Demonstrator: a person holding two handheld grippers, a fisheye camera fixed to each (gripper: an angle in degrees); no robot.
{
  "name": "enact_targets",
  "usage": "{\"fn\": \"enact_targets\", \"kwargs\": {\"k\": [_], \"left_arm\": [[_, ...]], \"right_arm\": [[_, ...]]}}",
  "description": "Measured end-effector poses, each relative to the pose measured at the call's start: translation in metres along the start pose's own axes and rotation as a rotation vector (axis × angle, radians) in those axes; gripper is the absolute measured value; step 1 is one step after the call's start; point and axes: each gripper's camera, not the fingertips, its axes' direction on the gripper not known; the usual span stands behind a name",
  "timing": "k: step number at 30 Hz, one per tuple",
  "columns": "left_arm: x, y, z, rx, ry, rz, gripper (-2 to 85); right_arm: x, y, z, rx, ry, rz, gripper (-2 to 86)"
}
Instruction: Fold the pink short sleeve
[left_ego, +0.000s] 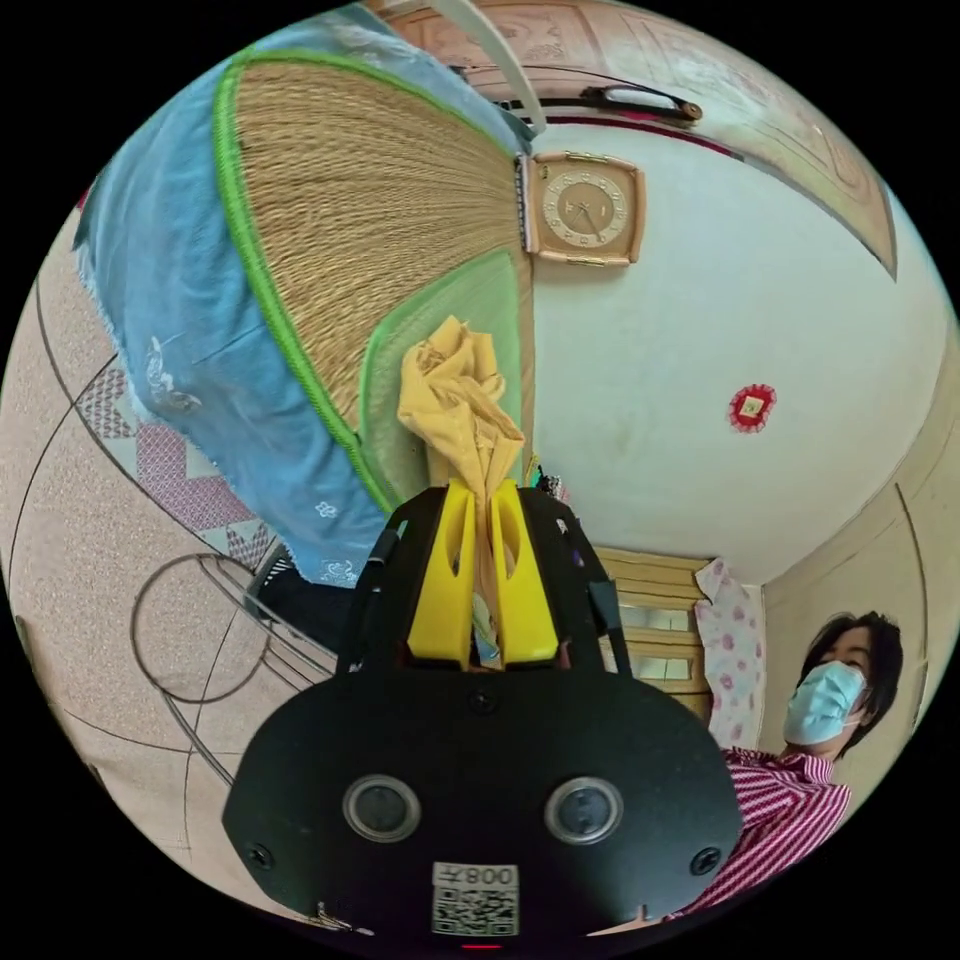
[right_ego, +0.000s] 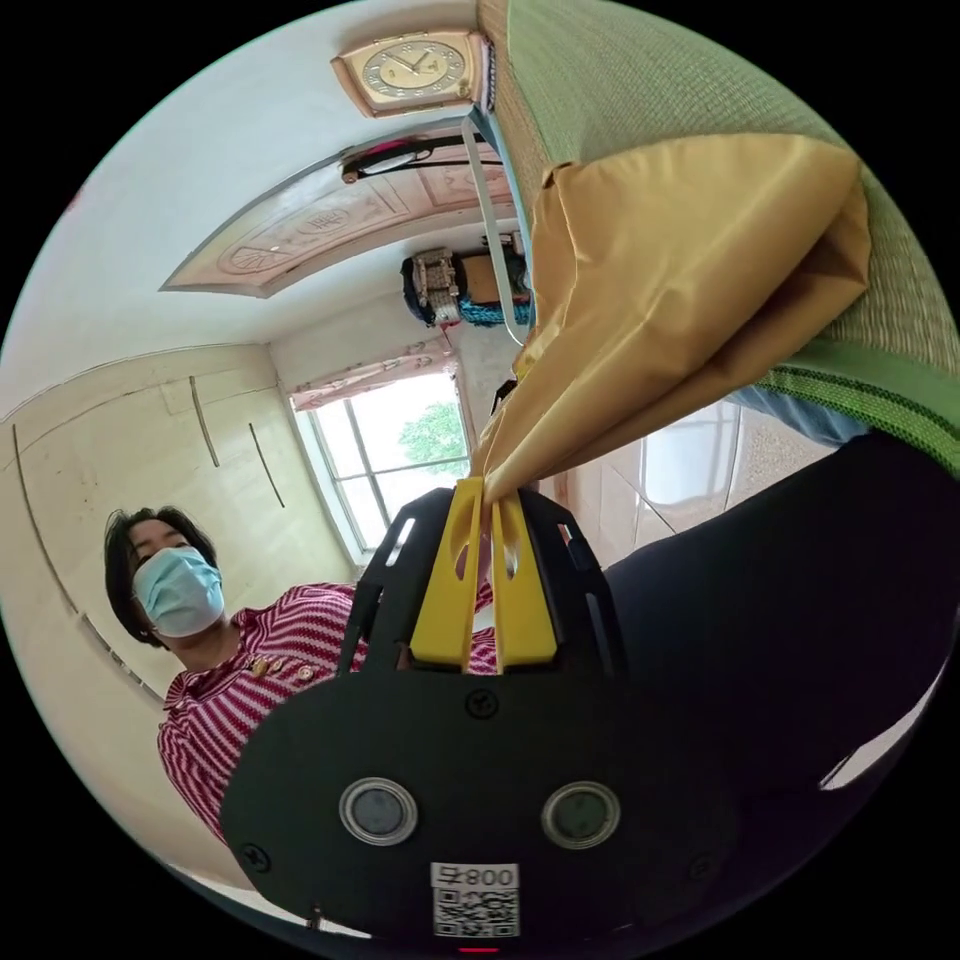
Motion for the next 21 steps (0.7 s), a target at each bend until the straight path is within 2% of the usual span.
{"fn": "enact_targets", "kwargs": {"k": [5, 9, 15, 21], "left_arm": [[0.134, 0.027, 0.005, -0.093, 0.055, 0.183, 2.7], [0.231, 0.042, 0.035, -0.193, 0.073, 0.303, 2.5], [0.398, 0.085, 0.146, -0.448, 0.156, 0.453, 2.3], [0.581, 0.179, 0.32, -0.728, 0.31, 0.598, 2.3]], "right_arm": [[0.031, 0.047, -0.03, 0.061, -0.06, -0.102, 0.4], [0.047, 0.092, -0.082, 0.18, -0.101, -0.226, 0.3], [0.067, 0.187, -0.21, 0.45, -0.125, -0.422, 0.2], [0.066, 0.338, -0.381, 0.804, 0.02, -0.599, 0.3]]}}
